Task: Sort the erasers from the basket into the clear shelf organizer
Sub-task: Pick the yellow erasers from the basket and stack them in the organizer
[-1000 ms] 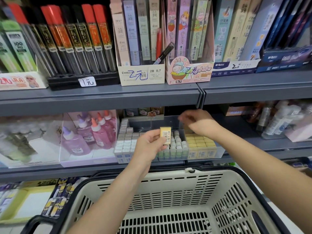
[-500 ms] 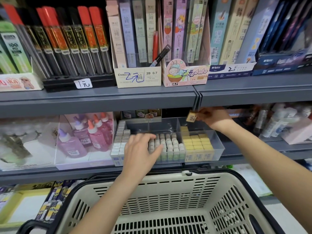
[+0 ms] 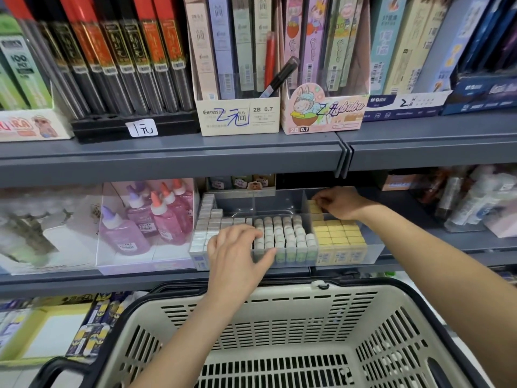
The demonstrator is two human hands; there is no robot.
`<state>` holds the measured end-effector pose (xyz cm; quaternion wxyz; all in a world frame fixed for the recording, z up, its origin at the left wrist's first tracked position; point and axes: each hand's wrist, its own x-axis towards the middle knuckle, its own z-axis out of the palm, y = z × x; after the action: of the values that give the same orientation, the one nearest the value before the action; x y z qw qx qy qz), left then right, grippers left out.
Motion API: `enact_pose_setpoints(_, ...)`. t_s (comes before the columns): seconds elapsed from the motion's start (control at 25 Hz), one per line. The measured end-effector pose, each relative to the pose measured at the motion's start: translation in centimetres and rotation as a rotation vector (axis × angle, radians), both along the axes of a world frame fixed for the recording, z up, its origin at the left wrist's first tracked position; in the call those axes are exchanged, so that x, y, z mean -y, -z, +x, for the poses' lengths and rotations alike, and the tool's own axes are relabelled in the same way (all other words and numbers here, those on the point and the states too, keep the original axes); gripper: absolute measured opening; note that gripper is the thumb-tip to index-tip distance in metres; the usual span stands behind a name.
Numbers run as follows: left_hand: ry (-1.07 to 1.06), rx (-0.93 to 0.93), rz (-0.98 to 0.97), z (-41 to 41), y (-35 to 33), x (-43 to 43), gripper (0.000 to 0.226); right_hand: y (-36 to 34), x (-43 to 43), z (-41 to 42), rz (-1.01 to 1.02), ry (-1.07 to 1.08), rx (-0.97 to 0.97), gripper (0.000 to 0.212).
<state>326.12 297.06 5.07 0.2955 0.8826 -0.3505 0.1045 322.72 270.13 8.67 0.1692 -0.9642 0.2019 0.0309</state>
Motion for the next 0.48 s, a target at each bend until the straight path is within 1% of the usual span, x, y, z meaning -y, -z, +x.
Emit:
enact_pose_setpoints(0.08, 0.003, -0.019, 0.006, -0.1, -0.4, -0.1, 0.041, -0.5, -1.0, -0.9, 0.048, 0.055, 0.071, 0.031)
enact_pose_setpoints(0.16, 0.045, -0.024, -0.062, -0.7, -1.0, -0.5, 0.036, -1.5, -2.6, -2.8, 0.082, 0.125, 0.207, 0.033)
enact_pose_setpoints(0.24, 0.15, -0.039, -0.184, -2.2, -1.2, -1.5, 0.029, -2.0, -4.6, -6.0, 0.053, 0.158, 0.443, 0.03)
enact_pose_setpoints(0.28, 0.206, -0.062, -0.241, -3.2, -1.1, -2.1, 0.027, -2.0, -6.1, -7.9, 0.079, 0.165, 0.557, 0.026)
enact_pose_setpoints(0.32, 0.258, -0.1, -0.268, -4.5, -0.7, -2.9, 0.026, -1.8, -7.7, -10.0, 0.136, 0.167, 0.621, 0.021)
enact_pose_setpoints(0.36, 0.304, -0.147, -0.259, -5.7, -0.2, -3.7, 0.025, -1.2, -9.3, -11.9, 0.212, 0.164, 0.632, 0.017)
enact_pose_setpoints(0.4, 0.346, -0.211, -0.217, -6.9, 0.6, -4.4, 0.025, -0.4, -10.9, -13.5, 0.298, 0.163, 0.594, 0.015)
enact_pose_setpoints(0.48, 0.422, -0.368, -0.071, -9.2, 2.6, -5.3, 0.022, 2.2, -13.6, -16.2, 0.437, 0.159, 0.411, 0.012)
